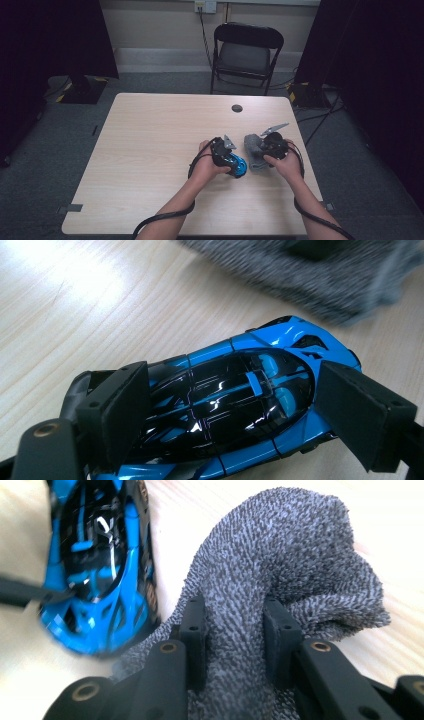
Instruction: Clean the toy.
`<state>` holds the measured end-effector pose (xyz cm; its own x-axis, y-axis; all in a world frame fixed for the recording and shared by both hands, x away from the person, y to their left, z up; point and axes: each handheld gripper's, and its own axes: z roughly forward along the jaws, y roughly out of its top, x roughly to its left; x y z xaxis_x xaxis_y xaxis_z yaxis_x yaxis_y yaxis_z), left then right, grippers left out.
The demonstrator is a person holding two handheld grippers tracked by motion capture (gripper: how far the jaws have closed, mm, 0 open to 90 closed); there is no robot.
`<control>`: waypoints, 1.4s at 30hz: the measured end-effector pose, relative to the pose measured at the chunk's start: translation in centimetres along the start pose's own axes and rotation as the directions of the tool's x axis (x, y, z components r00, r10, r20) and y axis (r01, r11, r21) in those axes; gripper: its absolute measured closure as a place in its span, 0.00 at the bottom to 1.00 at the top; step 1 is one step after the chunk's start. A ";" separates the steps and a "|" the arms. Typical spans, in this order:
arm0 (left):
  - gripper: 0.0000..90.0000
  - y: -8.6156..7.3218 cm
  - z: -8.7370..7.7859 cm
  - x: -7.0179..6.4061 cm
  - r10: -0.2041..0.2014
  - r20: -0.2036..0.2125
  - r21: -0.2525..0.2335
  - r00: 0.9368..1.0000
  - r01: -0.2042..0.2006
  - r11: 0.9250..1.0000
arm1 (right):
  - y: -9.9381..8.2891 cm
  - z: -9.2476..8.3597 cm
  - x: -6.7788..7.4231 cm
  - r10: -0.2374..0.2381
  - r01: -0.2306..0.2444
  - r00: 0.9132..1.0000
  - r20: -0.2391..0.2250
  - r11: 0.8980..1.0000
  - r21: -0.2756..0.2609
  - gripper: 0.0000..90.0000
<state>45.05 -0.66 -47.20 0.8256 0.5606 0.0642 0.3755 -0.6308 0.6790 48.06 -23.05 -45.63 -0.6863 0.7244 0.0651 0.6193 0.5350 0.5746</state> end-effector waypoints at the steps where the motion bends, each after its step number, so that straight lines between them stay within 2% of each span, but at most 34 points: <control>1: 0.16 0.0 0.0 0.0 0.000 0.000 -0.002 1.000 0.000 1.000 | 0.3 0.4 0.1 -0.010 0.010 1.000 0.004 1.000 -0.002 0.74; 4: 0.16 -0.1 0.0 0.0 0.000 0.001 -0.006 1.000 0.000 1.000 | 1.0 1.3 0.2 -0.010 0.009 1.000 0.027 1.000 0.010 0.70; 10: 0.16 -0.1 0.0 0.0 0.000 0.003 -0.008 1.000 0.000 1.000 | 2.2 2.5 0.7 0.046 -0.045 0.998 0.047 0.999 -0.011 0.63; 14: 0.16 -0.1 0.0 0.0 -0.002 0.002 -0.009 1.000 0.002 1.000 | 2.7 3.0 1.1 0.038 -0.038 0.999 0.031 0.999 -0.022 0.57; 17: 0.16 -0.2 0.0 0.0 -0.003 0.003 -0.021 1.000 0.003 1.000 | 3.4 3.4 1.6 0.041 -0.040 0.999 0.018 0.998 -0.050 0.53; 18: 0.16 -0.2 0.0 0.0 -0.001 0.003 -0.021 1.000 0.001 1.000 | 3.5 3.5 1.7 0.052 -0.050 0.998 0.034 0.997 -0.055 0.51; 23: 0.16 -0.2 0.0 0.0 -0.004 0.004 -0.022 1.000 0.004 1.000 | 3.5 2.7 1.2 0.090 -0.085 0.994 0.057 0.993 -0.081 0.49; 25: 0.16 -0.2 0.0 0.0 -0.004 0.005 -0.021 1.000 0.004 1.000 | 3.3 2.2 0.8 0.106 -0.101 0.993 0.050 0.991 -0.093 0.48; 27: 0.16 -0.2 0.0 0.0 -0.002 0.005 -0.020 1.000 0.002 1.000 | 2.9 1.6 0.3 0.142 -0.136 0.988 0.058 0.985 -0.106 0.47; 32: 0.16 -0.2 0.0 0.0 -0.004 0.004 -0.022 1.000 0.004 1.000 | 2.0 0.9 -0.3 0.170 -0.162 0.984 0.061 0.980 -0.118 0.47; 34: 0.16 -0.2 0.0 0.0 -0.002 0.004 -0.021 1.000 0.002 1.000 | 1.8 1.1 -0.4 0.183 -0.175 0.981 0.057 0.978 -0.116 0.48; 36: 0.16 -0.2 0.0 -0.1 0.000 0.004 -0.022 1.000 0.000 1.000 | 1.8 1.4 -0.5 0.187 -0.183 0.982 0.028 0.976 -0.118 0.49; 39: 0.16 -0.2 0.0 -0.1 0.003 0.005 -0.023 1.000 -0.003 1.000 | 2.0 1.8 -0.2 0.181 -0.176 0.983 0.031 0.977 -0.124 0.49; 42: 0.16 -0.2 0.1 -0.2 0.003 0.008 -0.024 1.000 -0.002 1.000 | 2.8 3.1 0.4 0.183 -0.181 0.983 0.010 0.977 -0.113 0.50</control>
<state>44.82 -0.72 -47.38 0.8298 0.5548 0.0604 0.3632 -0.6190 0.6963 50.73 -19.94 -46.50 -0.5575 0.8144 0.1613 0.6861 0.3426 0.6418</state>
